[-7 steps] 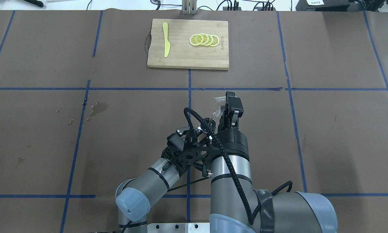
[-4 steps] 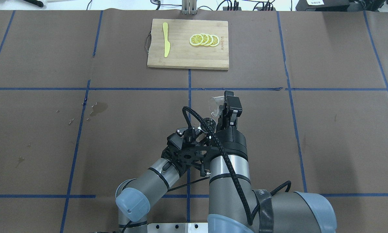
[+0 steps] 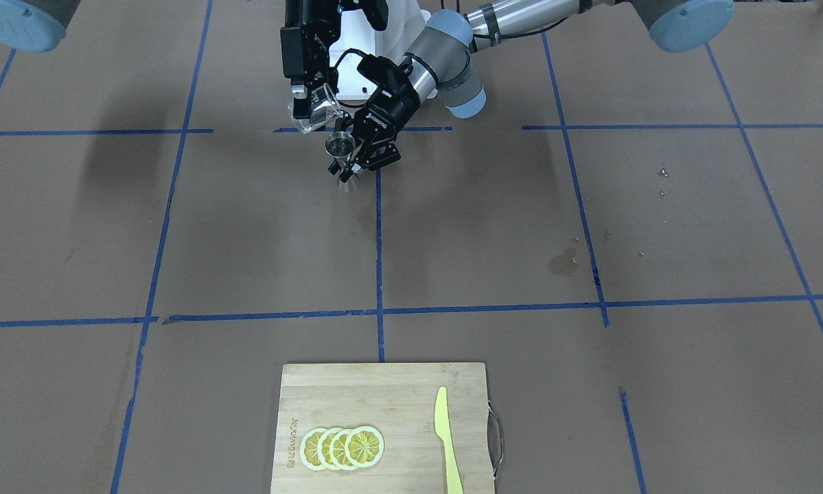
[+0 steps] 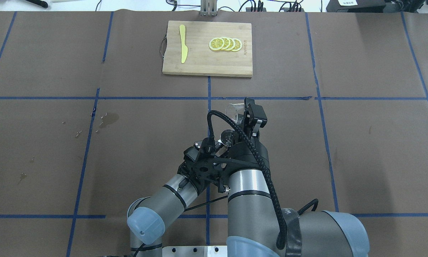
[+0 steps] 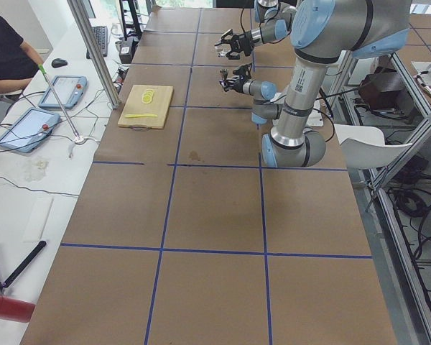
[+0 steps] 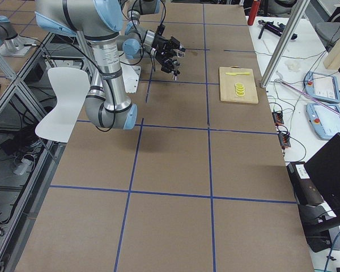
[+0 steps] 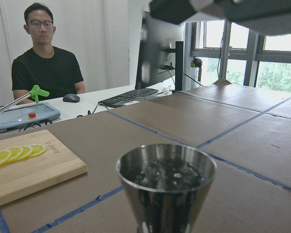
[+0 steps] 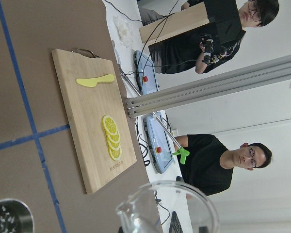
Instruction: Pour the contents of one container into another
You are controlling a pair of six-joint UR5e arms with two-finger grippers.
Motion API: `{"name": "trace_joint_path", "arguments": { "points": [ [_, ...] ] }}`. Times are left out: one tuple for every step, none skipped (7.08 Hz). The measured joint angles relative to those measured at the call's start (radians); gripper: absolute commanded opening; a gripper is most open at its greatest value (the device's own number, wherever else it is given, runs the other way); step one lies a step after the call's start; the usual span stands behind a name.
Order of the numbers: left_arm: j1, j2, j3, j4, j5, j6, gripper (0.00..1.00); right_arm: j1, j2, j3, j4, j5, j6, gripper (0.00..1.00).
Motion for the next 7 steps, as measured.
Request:
{"name": "trace_joint_path", "arguments": {
  "points": [
    [0.000, 0.002, -0.001, 0.000, 0.000, 0.000, 0.00, 0.002, -0.004, 0.000, 0.016, 0.001, 0.048, 0.00],
    [-0.001, 0.005, -0.004, -0.001, 0.000, 0.001, 0.00, 0.003, -0.007, 0.001, 0.022, 0.005, 0.138, 0.00],
    [0.000, 0.011, -0.012, -0.002, 0.000, 0.001, 0.00, 0.004, -0.010, 0.011, 0.026, 0.015, 0.245, 0.00],
    [0.000, 0.023, -0.028, -0.002, 0.001, 0.001, 0.00, 0.005, -0.017, 0.033, 0.030, 0.036, 0.385, 0.00],
    [0.000, 0.041, -0.047, -0.003, 0.006, 0.002, 0.00, 0.006, -0.036, 0.056, 0.033, 0.057, 0.542, 0.00],
    [0.000, 0.056, -0.062, -0.005, 0.009, 0.002, 0.00, 0.007, -0.068, 0.077, 0.036, 0.069, 0.703, 0.00],
    [-0.001, 0.069, -0.074, -0.007, 0.010, 0.002, 0.00, 0.007, -0.103, 0.097, 0.049, 0.080, 0.836, 0.00]
  ]
}}
